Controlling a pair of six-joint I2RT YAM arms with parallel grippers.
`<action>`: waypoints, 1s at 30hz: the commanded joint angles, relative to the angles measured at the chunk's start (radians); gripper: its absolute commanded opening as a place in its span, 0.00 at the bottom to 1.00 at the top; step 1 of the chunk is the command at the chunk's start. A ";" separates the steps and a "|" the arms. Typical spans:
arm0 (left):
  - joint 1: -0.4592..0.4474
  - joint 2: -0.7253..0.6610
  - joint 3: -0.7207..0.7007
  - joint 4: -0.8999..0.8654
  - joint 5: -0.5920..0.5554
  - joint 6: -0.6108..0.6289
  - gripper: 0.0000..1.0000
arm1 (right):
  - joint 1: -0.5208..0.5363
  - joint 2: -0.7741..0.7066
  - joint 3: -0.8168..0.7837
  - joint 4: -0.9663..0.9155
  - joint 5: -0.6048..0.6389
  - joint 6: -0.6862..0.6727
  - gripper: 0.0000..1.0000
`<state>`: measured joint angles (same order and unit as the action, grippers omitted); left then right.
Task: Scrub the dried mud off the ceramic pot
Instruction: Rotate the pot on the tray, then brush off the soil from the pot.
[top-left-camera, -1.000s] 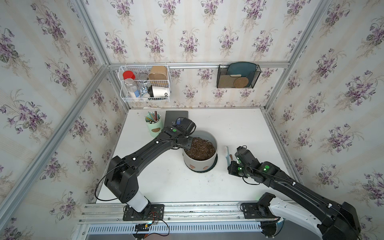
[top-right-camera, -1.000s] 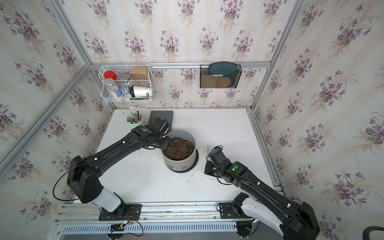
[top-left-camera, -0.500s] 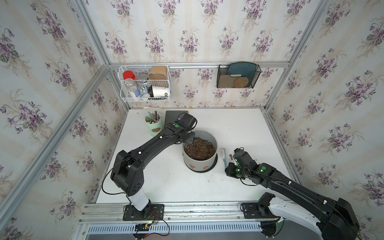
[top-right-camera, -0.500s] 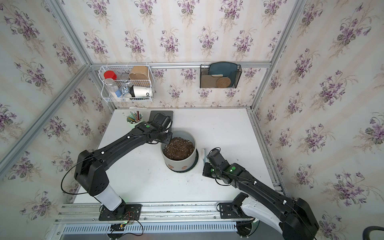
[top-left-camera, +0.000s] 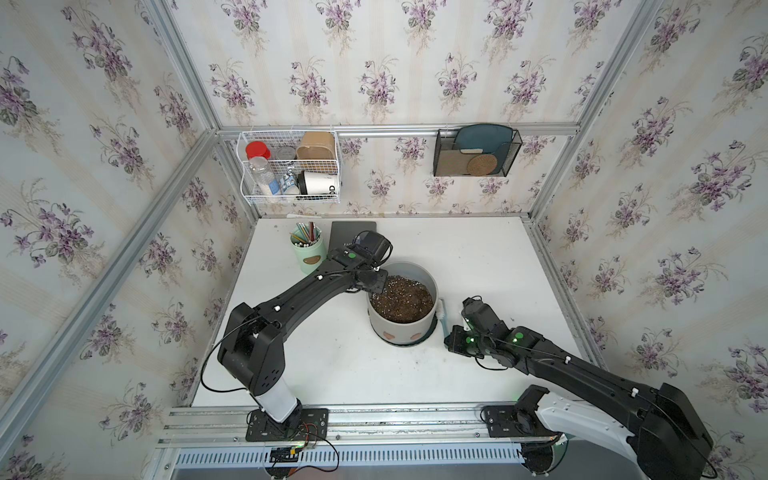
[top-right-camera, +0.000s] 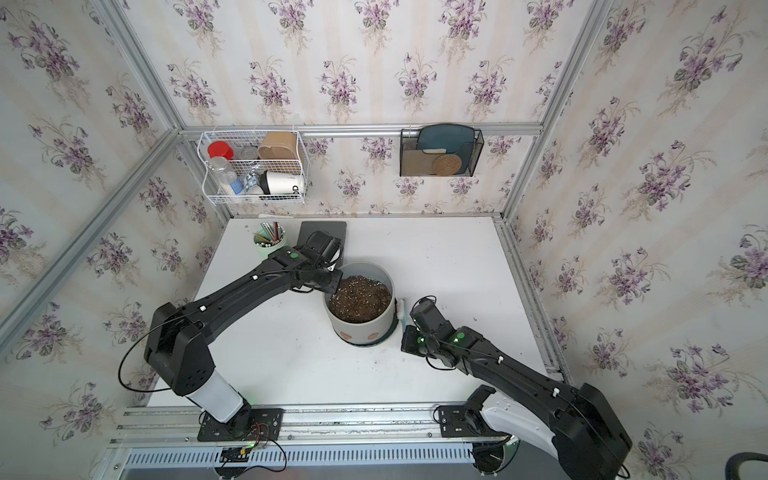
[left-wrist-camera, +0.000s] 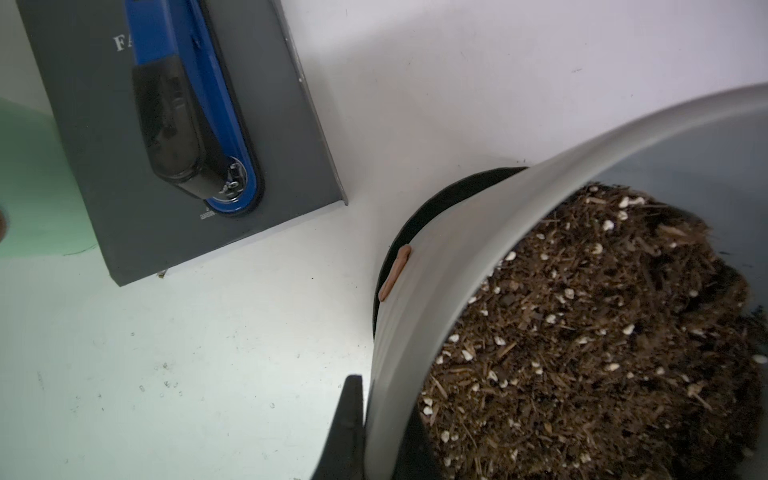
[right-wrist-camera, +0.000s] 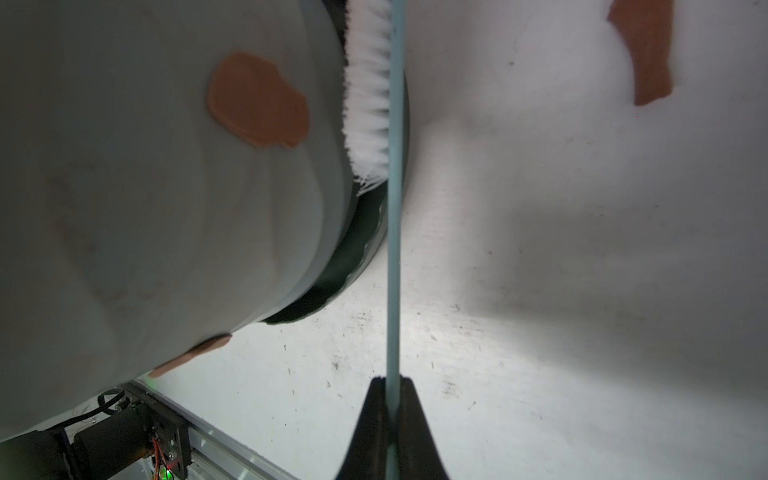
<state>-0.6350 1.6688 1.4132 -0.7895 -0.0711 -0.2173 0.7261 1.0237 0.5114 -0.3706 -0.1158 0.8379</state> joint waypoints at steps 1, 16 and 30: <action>0.000 -0.002 0.016 0.035 0.052 -0.024 0.00 | 0.001 -0.002 -0.007 0.041 -0.006 -0.005 0.00; -0.001 -0.004 0.041 0.001 0.054 -0.074 0.00 | 0.004 -0.097 -0.042 0.123 -0.103 -0.022 0.00; -0.005 -0.027 0.014 -0.018 0.028 -0.117 0.00 | 0.002 -0.224 -0.018 -0.010 -0.019 -0.014 0.00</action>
<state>-0.6399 1.6592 1.4254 -0.8608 -0.0654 -0.3042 0.7273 0.8177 0.4767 -0.3634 -0.1688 0.8368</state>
